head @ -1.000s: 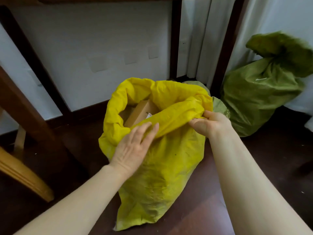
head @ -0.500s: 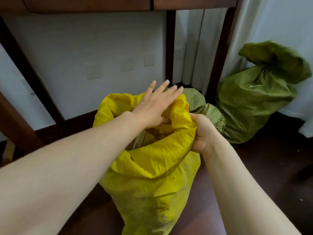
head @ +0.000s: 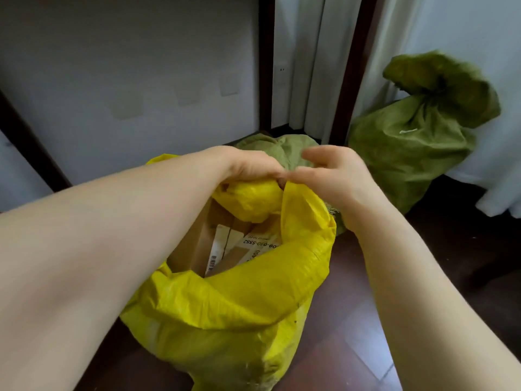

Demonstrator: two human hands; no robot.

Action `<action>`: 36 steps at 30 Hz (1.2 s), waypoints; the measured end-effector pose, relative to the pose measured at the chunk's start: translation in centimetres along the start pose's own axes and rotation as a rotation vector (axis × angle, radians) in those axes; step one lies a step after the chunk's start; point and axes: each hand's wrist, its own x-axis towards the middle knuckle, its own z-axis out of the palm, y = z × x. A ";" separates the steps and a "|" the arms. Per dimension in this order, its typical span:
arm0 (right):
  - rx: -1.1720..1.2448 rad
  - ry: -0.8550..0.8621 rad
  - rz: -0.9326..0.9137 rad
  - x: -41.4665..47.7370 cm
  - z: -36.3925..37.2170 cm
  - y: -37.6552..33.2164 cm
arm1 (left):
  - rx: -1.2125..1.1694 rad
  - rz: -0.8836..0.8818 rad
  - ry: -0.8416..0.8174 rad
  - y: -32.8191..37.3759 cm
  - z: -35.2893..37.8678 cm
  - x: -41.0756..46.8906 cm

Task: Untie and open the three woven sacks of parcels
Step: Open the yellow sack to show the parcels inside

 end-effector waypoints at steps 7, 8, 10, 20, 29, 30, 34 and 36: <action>-0.271 -0.028 -0.021 0.8 4.1 2.0 | -0.072 -0.098 -0.210 0.3 -1.2 -0.4; -0.259 -0.013 0.016 1.0 4.0 2.7 | -0.096 -0.063 -0.196 0.0 -1.5 -0.4; -0.154 -0.069 0.098 1.2 3.7 3.8 | -0.035 0.051 -0.077 -0.7 -2.4 -0.8; 0.415 -0.056 0.370 0.9 5.0 3.7 | 0.186 0.299 0.338 -3.0 -1.1 -0.4; 0.101 -0.088 0.353 2.1 4.3 5.4 | 0.265 0.270 0.306 -4.5 0.2 0.1; -0.151 -0.015 0.220 2.2 4.3 5.0 | 0.185 0.189 0.266 -4.2 -0.1 0.6; -0.221 -0.112 -0.149 2.1 4.2 1.7 | 0.159 0.044 0.160 -3.6 -0.4 1.9; -0.263 -0.242 -0.149 1.5 5.7 1.7 | -0.010 0.042 0.135 -3.9 -0.2 2.3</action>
